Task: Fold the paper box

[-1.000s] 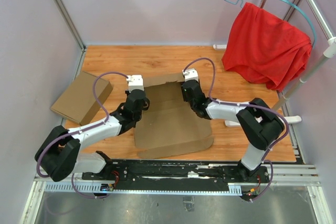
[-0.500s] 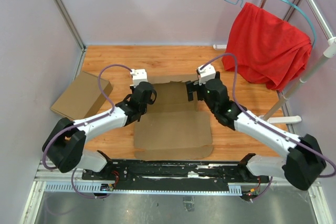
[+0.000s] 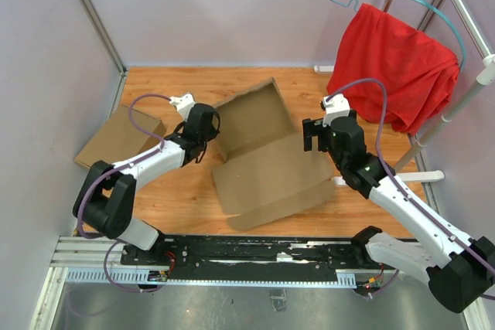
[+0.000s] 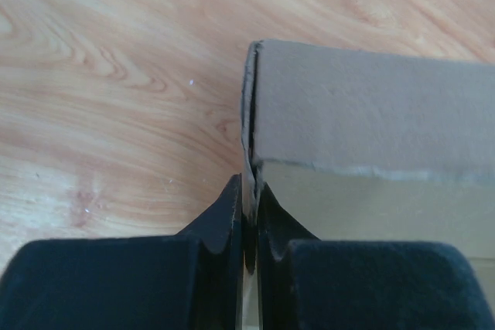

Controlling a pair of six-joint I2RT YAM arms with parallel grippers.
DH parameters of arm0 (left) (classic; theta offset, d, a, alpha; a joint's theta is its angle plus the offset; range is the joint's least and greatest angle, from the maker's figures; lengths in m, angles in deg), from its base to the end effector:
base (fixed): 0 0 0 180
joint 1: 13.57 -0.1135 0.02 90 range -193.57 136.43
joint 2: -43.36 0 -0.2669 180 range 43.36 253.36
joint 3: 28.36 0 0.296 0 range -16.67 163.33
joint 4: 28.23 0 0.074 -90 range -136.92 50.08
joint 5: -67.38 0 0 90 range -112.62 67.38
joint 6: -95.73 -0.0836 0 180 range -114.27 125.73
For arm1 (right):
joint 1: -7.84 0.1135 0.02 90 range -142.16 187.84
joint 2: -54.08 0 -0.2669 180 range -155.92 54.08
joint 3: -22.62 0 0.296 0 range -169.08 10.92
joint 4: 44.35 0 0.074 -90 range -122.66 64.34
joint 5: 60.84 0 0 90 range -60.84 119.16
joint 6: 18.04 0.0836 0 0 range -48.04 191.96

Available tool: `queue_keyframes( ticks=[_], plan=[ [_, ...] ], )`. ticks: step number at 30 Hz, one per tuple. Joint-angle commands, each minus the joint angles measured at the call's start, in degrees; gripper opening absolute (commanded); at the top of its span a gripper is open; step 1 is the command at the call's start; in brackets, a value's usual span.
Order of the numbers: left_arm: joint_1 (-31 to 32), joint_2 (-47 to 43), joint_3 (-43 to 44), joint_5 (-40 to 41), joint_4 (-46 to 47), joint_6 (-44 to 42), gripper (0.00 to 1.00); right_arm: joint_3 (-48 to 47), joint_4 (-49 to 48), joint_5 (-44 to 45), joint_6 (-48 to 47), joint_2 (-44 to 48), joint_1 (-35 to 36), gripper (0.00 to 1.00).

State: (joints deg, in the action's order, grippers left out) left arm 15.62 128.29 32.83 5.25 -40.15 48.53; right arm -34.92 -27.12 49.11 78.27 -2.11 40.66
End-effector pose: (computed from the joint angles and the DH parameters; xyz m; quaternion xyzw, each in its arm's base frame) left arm 0.3574 -0.1549 0.1740 -0.2115 0.8444 -0.0871 0.4845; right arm 0.2795 0.1463 0.3005 -0.0786 0.7889 0.0685 0.6056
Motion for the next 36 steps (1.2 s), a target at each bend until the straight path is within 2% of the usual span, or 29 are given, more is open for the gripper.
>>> queue_keyframes(
  ticks=[1, 10, 13, 15, 17, 20, 23, 30, 36],
  plan=[
    [-2.94, 5.91, -1.72, -14.00, -13.14, 10.91, 0.08, 1.51, 3.52, -0.30, 2.90, 1.50, -2.23, 0.98],
    [-4.29, 5.73, 2.07, -28.52, -19.38, 17.31, 0.03, 0.19, 5.44, -1.63, 3.52, 2.15, -3.89, 0.98],
    [-4.21, 2.33, 1.36, -30.74, -20.17, 20.05, 0.10, -0.59, 6.34, -2.41, 3.22, 2.68, -3.99, 0.98],
    [-4.22, 0.09, 2.14, -28.36, -22.73, 21.21, 0.15, -1.90, 7.54, -3.17, 3.16, 2.88, -3.99, 0.98],
    [-4.23, -0.63, 5.15, -24.75, -28.53, 21.54, 0.25, -2.67, 8.17, -4.38, 3.10, 3.13, -3.99, 0.98],
    [-4.21, 0.80, 12.15, -19.55, -39.90, 20.36, 0.31, -3.79, 8.65, -6.71, 3.02, 3.32, -4.07, 0.98],
    [-3.97, 2.62, 16.76, -16.46, -44.04, 17.40, 0.36, -5.30, 9.57, -9.62, 2.56, 2.51, -4.00, 0.98],
    [-2.12, 3.85, 19.74, -8.72, -47.21, 10.83, 0.36, -7.14, 10.54, -11.53, 2.09, 0.99, -4.07, 0.98],
    [-2.03, 0.32, 17.96, -8.95, -45.74, 5.41, 0.37, -7.50, 10.09, -13.80, 1.80, 0.25, -4.00, 0.98]
  ],
)
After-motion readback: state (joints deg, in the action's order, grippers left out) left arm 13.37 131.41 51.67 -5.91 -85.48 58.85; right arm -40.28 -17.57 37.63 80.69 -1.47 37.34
